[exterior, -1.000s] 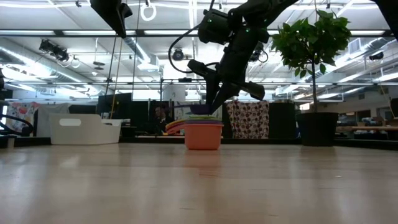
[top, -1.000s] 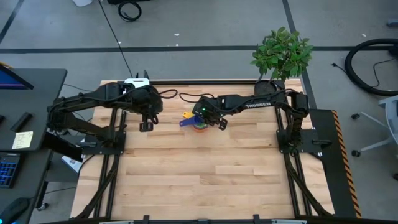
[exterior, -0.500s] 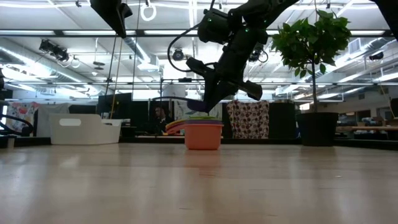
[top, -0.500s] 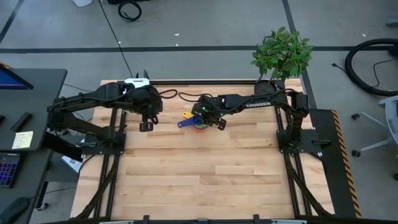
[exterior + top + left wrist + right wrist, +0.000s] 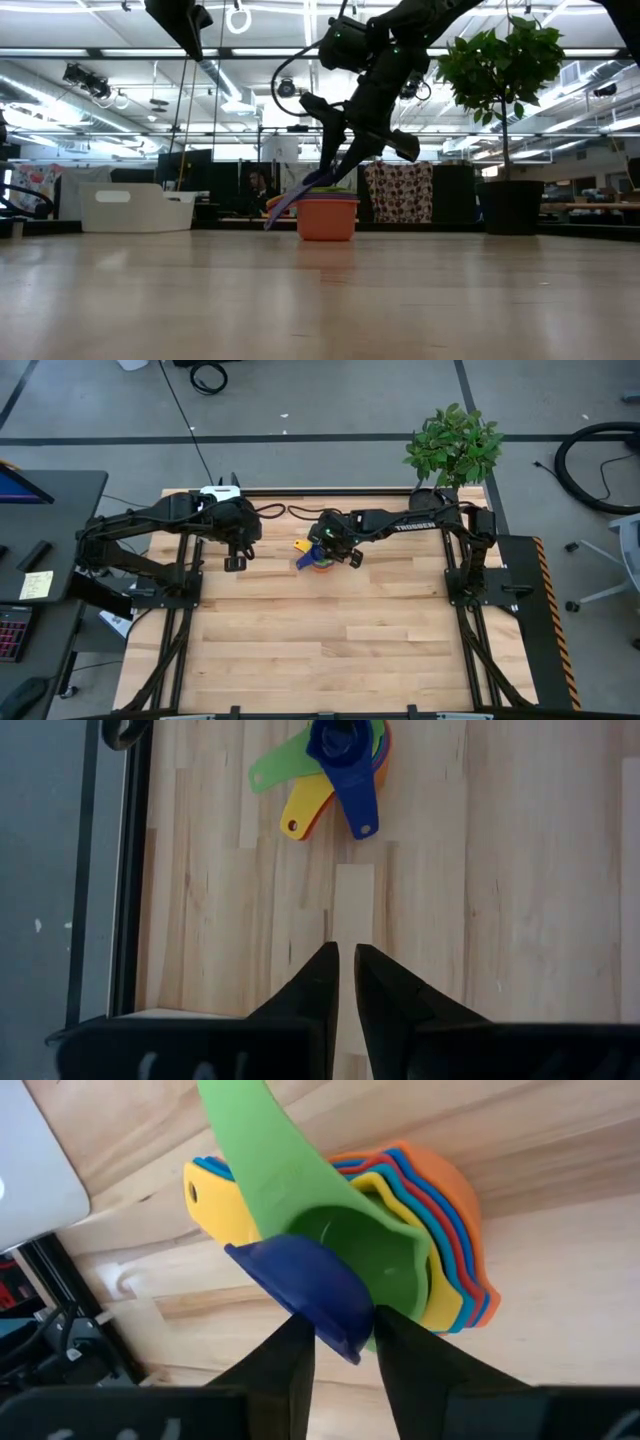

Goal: Nest measuring cups in basket
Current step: Stack the dark blue measuring cup on top of the green measuring cup

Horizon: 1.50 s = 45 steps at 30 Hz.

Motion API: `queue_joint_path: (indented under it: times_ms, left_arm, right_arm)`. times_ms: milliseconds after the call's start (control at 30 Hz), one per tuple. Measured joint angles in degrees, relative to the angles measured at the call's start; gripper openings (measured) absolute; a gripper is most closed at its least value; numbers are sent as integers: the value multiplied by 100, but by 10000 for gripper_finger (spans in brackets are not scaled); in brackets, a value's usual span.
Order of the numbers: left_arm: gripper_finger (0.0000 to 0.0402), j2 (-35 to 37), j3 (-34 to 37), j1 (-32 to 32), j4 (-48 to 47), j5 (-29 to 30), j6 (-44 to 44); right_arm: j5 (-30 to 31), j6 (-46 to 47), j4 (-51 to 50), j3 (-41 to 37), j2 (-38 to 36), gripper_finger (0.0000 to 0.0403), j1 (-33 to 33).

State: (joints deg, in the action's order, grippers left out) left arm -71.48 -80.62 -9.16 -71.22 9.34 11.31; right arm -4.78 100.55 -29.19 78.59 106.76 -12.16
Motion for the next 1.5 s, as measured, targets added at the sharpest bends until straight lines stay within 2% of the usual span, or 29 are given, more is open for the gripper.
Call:
queue_joint_path:
  times_ms: [200, 533, 733, 1100, 1333, 1500]
  left_arm:
    - [43, 0, 0, 0, -1, 0, 0]
    - [43, 0, 0, -1, 0, 0, 0]
    - [43, 0, 0, -1, -15, 0, 0]
    - [43, 0, 0, 1, 79, 0, 33]
    - [43, 0, 0, 0, 79, 0, 28]
    - [43, -2, 0, 1, 79, 0, 28]
  right_arm:
    - [-100, 269, -59, 0, 0, 91, -5]
    - [-300, 190, -188, 0, 0, 14, -5]
    - [-704, 140, -620, 0, -3, 21, -1]
    - [-556, 76, -673, 2, -15, 13, 8]
    - [-654, 284, -656, 0, -9, 57, -54]
    - [-714, 130, -584, 0, -4, 66, -90]
